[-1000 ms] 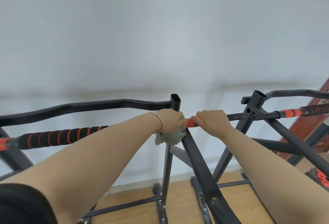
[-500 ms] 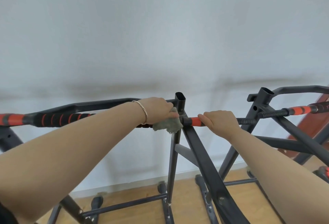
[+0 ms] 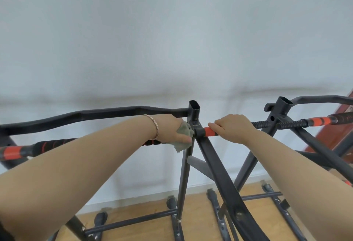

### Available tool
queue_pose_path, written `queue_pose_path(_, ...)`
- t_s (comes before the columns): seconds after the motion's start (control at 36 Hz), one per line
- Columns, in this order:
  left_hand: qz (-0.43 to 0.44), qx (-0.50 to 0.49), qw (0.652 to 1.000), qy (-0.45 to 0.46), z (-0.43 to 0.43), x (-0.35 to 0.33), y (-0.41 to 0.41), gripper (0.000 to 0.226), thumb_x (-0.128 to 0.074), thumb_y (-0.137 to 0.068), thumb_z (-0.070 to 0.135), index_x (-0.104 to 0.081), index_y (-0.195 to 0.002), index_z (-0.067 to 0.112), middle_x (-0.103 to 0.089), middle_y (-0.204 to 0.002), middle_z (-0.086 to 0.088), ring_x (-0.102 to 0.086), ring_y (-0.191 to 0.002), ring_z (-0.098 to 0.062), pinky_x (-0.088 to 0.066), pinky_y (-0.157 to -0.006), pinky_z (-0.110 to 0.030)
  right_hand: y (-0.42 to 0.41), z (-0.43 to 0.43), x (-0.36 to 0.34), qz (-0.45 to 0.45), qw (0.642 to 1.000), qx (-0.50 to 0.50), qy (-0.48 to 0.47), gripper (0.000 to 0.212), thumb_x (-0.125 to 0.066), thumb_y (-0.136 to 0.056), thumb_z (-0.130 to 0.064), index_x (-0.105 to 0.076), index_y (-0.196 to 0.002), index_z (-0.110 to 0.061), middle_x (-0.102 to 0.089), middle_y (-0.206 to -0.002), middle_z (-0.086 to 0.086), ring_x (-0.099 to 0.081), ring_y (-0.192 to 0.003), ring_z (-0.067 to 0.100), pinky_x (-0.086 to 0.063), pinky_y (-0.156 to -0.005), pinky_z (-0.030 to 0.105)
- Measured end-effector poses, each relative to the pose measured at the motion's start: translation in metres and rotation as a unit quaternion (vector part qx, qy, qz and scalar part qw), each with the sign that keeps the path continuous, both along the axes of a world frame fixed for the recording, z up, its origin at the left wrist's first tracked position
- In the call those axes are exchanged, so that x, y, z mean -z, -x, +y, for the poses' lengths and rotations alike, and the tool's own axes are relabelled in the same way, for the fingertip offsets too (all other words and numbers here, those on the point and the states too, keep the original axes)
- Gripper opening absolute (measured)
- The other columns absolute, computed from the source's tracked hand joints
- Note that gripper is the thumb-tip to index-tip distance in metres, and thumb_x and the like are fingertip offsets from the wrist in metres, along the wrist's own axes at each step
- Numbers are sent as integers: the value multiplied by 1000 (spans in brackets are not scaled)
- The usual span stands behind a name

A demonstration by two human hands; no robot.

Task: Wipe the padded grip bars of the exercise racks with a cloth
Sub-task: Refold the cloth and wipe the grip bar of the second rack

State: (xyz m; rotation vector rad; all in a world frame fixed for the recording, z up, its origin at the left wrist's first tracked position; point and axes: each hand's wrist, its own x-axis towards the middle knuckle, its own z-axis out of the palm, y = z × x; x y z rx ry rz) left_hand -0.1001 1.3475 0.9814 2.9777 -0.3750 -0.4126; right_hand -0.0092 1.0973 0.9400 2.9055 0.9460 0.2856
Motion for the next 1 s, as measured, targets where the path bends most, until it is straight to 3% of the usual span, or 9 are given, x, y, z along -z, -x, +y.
queue_pose_path(0.11, -84, -4, 996, -9, -3, 12, 0, 55, -56, -69, 76, -55, -96, 27, -67, -79, 7, -63, -74, -14, -50, -63, -32, 13, 27, -2, 11, 999, -36, -23, 42, -21, -101, -45, -40, -69, -24, -51, -69, -4, -52, -70, 21, -38, -58, 36)
queue_pose_path(0.17, -93, -21, 995, 39, -5, 16, 0, 59, -58, -70, 77, -53, -99, 26, -63, -82, 8, -60, -76, -12, -44, -56, -29, 19, 36, 3, 19, 999, -28, -25, 40, -21, -102, -43, -37, -69, -26, -50, -72, -6, -52, -72, 20, -35, -58, 35)
queue_pose_path(0.33, -70, -75, 978, 180, 10, 11, -2, 74, -47, -82, 78, -46, -136, 26, -61, -120, 9, -59, -103, -11, -46, -83, -29, 22, 38, 10, -16, 1000, -22, -14, 33, -25, -103, -37, -37, -75, -26, -46, -73, -8, -49, -73, 20, -31, -54, 32)
queue_pose_path(0.44, -34, -96, 980, 174, 31, 2, 4, 81, -41, -75, 85, -49, -134, 30, -60, -122, 17, -57, -109, -8, -44, -90, -29, 28, 38, 3, -4, 976, -119, -183, 18, -50, -100, -34, -59, -95, -19, -55, -96, -6, -46, -90, 17, -41, -82, 36)
queue_pose_path(0.56, -14, -86, 980, 178, 46, 1, 10, 42, -63, -84, 62, -62, -117, 36, -65, -109, 21, -61, -103, -3, -50, -91, -29, 44, 50, -11, 91, 945, -195, -247, 17, -71, -88, -40, -63, -91, -26, -57, -94, -13, -47, -94, 13, -37, -87, 24)
queue_pose_path(0.64, -30, -78, 975, 206, 49, 3, 13, 30, -71, -83, 52, -64, -108, 37, -67, -103, 19, -62, -96, 2, -52, -90, -28, 51, 59, -13, 134, 947, -170, -237, 22, -80, -83, -32, -63, -90, -21, -59, -93, -10, -45, -94, 13, -36, -84, 23)
queue_pose_path(0.72, -62, -89, 967, 230, 52, 5, 15, 21, -75, -80, 47, -63, -95, 38, -67, -96, 17, -62, -90, -1, -51, -80, -24, 54, 62, -17, 177, 935, -128, -280, 22, -82, -81, -28, -60, -81, -25, -57, -84, -17, -46, -89, 0, -33, -75, 11)
queue_pose_path(0.86, -106, -107, 954, 258, 63, 6, 23, 12, -75, -82, 36, -63, -83, 36, -67, -89, 14, -61, -84, -5, -44, -71, -22, 56, 63, -37, 272, 904, -50, -328, 23, -82, -78, -35, -61, -74, -27, -63, -69, -14, -53, -61, 0, -42, -61, 18)
queue_pose_path(1.0, -118, -148, 921, 341, 81, -4, 32, 8, -68, -86, 24, -66, -89, 31, -70, -88, 8, -68, -73, -5, -54, -67, -22, 63, 72, -58, 341, 855, -20, -390, 21, -79, -80, -40, -66, -83, -24, -65, -73, -5, -56, -61, 8, -48, -54, 23)
